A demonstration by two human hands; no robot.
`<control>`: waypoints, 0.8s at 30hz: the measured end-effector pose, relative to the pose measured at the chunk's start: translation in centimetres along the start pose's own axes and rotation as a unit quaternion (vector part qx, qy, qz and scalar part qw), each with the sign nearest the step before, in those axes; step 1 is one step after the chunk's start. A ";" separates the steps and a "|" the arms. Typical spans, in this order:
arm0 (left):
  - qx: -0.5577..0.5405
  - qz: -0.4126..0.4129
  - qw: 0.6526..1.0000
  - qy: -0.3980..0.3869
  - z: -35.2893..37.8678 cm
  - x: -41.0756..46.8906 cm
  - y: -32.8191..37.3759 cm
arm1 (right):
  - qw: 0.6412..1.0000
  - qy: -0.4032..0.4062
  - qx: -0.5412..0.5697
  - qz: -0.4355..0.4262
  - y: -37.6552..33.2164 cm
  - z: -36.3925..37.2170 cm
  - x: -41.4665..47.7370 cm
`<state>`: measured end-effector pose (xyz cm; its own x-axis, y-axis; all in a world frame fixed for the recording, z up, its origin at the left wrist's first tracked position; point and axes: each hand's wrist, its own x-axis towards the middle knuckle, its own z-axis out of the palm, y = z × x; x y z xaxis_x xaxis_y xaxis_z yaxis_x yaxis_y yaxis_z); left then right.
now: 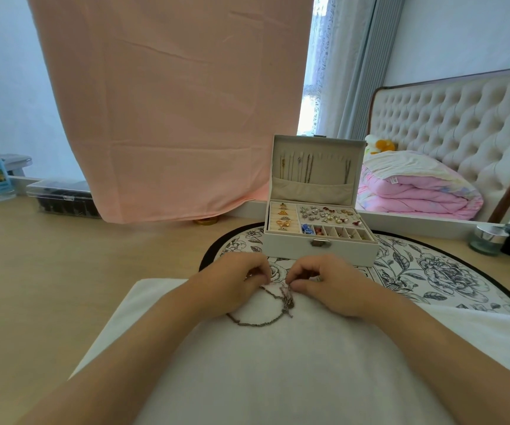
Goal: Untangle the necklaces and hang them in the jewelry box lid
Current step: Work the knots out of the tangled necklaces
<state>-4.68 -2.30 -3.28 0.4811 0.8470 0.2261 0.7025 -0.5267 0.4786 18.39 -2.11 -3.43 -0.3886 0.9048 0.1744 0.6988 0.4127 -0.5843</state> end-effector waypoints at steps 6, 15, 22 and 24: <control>-0.097 -0.015 0.994 -0.053 0.2 -0.4 -0.7 | 0.986 -0.012 0.162 0.028 0.4 -0.2 0.1; -0.212 -0.059 0.975 0.039 0.4 -0.2 -0.7 | 0.990 0.002 0.140 0.029 -0.2 -1.6 0.3; 0.029 -0.100 0.993 0.056 -0.7 -0.7 -0.1 | 0.994 -0.094 0.002 0.062 -0.9 -1.8 -0.1; 0.100 -0.121 0.986 0.057 -1.2 -0.7 0.1 | 0.992 -0.107 -0.027 0.069 -0.9 -1.8 -0.2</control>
<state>-5.55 -2.86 -2.41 0.2327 0.9461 0.2254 0.8840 -0.3024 0.3565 18.94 -2.50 -1.47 -0.4013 0.9125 -0.0797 0.7828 0.2965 -0.5471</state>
